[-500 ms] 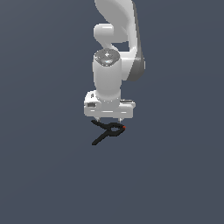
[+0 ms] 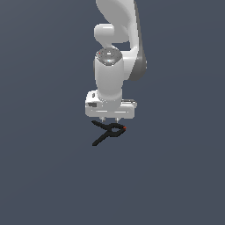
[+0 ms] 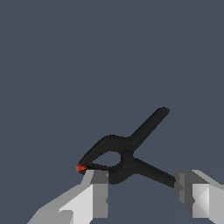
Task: Pick up the object and move it to a goal position.
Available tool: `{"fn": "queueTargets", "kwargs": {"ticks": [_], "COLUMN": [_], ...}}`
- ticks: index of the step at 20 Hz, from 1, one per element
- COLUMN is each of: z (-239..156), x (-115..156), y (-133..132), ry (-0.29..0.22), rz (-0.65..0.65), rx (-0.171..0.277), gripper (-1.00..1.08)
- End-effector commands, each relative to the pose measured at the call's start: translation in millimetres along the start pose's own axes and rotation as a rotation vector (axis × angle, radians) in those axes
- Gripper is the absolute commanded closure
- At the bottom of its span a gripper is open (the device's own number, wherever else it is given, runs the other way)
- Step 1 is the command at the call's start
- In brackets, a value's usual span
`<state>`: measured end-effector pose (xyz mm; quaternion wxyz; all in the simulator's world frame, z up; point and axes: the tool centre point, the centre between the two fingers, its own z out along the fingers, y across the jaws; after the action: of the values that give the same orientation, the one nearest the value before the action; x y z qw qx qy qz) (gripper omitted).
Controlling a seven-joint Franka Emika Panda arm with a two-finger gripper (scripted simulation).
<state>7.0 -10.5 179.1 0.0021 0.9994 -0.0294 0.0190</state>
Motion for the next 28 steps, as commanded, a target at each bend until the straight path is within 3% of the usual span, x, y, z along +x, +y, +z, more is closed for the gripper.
{"fn": "queueTargets", "kwargs": {"ticks": [1, 14, 28], "z": [0, 15, 47], "x": [0, -7, -25], "y": [0, 12, 37], "ry": [-0.001, -0.031, -0.068], "rz": [-0.001, -0.079, -0.258], "rx": [0.001, 0.046, 0.173], "gripper": [-0.20, -0.20, -0.20]}}
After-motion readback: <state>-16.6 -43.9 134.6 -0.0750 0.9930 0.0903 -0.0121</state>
